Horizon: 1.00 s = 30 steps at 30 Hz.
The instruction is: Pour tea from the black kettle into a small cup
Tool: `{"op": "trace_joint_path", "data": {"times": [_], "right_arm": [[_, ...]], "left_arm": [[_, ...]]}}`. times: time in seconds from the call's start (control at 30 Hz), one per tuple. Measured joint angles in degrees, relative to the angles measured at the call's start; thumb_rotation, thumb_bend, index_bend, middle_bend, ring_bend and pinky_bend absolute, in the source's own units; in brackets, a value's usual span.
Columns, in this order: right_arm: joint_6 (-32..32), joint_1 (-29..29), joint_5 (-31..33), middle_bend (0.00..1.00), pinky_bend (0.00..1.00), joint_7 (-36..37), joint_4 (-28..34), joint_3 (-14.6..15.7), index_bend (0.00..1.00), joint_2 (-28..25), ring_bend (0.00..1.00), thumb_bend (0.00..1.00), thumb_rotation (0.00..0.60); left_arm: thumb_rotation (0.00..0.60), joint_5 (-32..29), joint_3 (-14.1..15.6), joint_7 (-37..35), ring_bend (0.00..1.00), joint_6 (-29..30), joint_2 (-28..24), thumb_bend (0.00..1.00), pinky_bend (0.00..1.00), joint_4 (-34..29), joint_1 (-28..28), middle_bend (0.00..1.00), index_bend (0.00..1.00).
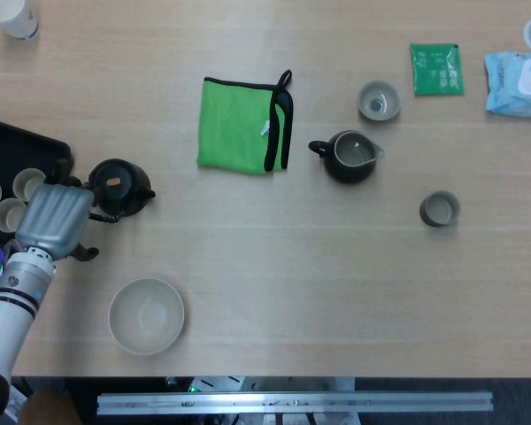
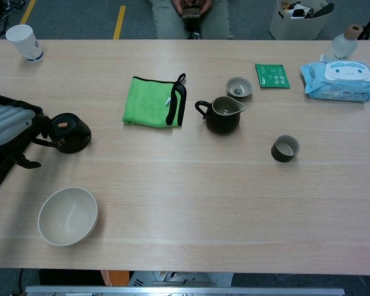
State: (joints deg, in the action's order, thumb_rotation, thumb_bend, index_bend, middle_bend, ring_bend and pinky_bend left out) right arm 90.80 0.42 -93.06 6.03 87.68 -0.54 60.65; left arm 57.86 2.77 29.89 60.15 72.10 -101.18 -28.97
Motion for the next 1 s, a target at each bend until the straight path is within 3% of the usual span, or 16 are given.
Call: {"op": "trace_joint_path", "data": {"times": [1.0], "right_arm": [[0.0, -0.3, 0.5, 0.38, 0.37, 0.8, -0.8, 0.0, 0.37, 0.0, 0.28, 0.09, 0.600]], "left_arm": [[0.600, 0.6, 0.1, 1.8, 0.27, 0.9, 0.5, 0.13, 0.03, -1.8, 0.2, 0.37, 0.37]]}}
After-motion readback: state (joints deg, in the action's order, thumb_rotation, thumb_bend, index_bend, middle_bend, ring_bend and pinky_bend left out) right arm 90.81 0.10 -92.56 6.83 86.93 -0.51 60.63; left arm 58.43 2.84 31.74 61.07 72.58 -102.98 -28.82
